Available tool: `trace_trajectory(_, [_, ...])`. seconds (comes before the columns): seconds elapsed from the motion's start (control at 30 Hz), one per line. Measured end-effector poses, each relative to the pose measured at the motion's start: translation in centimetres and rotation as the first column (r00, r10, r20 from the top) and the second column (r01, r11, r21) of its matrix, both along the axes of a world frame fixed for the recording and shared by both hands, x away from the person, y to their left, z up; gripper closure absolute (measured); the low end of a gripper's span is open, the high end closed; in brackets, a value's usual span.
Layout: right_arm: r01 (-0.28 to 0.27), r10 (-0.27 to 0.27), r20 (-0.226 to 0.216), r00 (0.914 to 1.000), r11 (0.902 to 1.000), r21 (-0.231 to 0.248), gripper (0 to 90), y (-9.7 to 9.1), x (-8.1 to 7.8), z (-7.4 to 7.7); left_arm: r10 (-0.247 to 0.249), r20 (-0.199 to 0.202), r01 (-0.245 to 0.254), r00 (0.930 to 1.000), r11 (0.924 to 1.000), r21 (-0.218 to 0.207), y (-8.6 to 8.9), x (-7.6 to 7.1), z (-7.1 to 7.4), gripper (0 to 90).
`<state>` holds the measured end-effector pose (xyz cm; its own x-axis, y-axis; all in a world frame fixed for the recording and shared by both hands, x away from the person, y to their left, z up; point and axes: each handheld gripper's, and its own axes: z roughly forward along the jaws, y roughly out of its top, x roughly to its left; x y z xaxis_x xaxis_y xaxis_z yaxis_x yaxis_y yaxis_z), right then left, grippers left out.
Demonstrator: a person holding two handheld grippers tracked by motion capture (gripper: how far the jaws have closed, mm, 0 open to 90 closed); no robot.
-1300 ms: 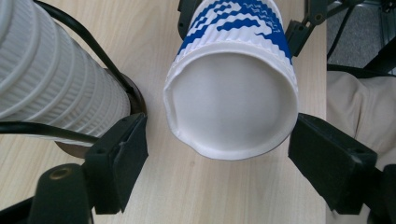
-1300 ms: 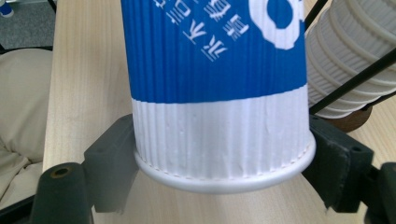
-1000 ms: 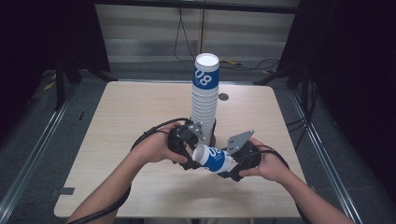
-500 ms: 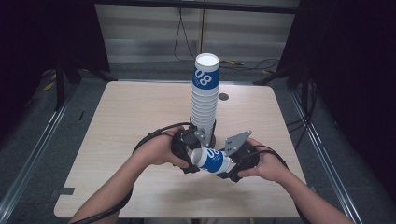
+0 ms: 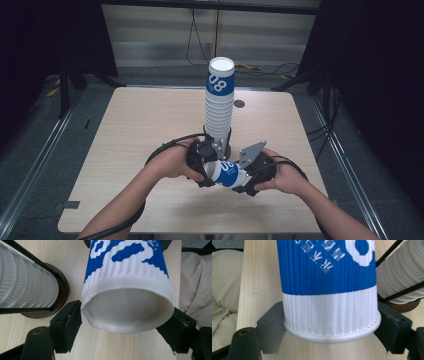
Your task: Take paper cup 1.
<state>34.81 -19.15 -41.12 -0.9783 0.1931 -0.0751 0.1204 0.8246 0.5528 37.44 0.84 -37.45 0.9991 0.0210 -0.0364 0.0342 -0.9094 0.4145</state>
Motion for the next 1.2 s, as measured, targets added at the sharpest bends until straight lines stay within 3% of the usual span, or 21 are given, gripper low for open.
trace_trajectory(0.13, [0.003, -0.003, -0.002, 1.0, 0.9999, -0.01, 19.3, 0.1, 0.0, 0.0, 0.012, -0.01, -0.012, 0.9999, 0.9999, -0.01, -0.3, -0.1, -0.2, 24.4])
trace_trajectory(0.3, [-0.007, 0.007, -0.001, 1.0, 0.9998, -0.019, 19.3, 0.3, -0.1, -0.1, -0.012, -0.008, 0.012, 0.9999, 0.9998, -0.013, -0.5, -0.1, -0.4, 26.3])
trace_trajectory(0.47, [-0.018, 0.018, -0.007, 0.9998, 0.9997, -0.019, 19.1, 0.4, 0.0, -0.2, 0.006, -0.039, -0.007, 0.9992, 0.9994, -0.035, -0.4, -0.2, -0.7, 28.9])
trace_trajectory(0.77, [-0.021, 0.021, -0.006, 0.9998, 0.9995, -0.023, 18.5, 0.6, 0.0, -0.1, 0.008, -0.051, -0.009, 0.9987, 0.9999, -0.013, -0.1, -0.1, -0.9, 29.8])
trace_trajectory(1.03, [-0.027, 0.027, -0.005, 0.9996, 0.9995, -0.014, 18.3, 0.7, -0.1, 0.1, -0.006, -0.049, 0.005, 0.9988, 1.0, -0.007, 0.2, -0.1, -1.1, 30.0])
trace_trajectory(1.2, [-0.029, 0.029, -0.003, 0.9996, 0.9995, -0.008, 17.7, 0.7, 0.0, 0.1, -0.004, -0.044, 0.002, 0.999, 0.9995, -0.031, 0.4, 0.0, -1.0, 30.2])
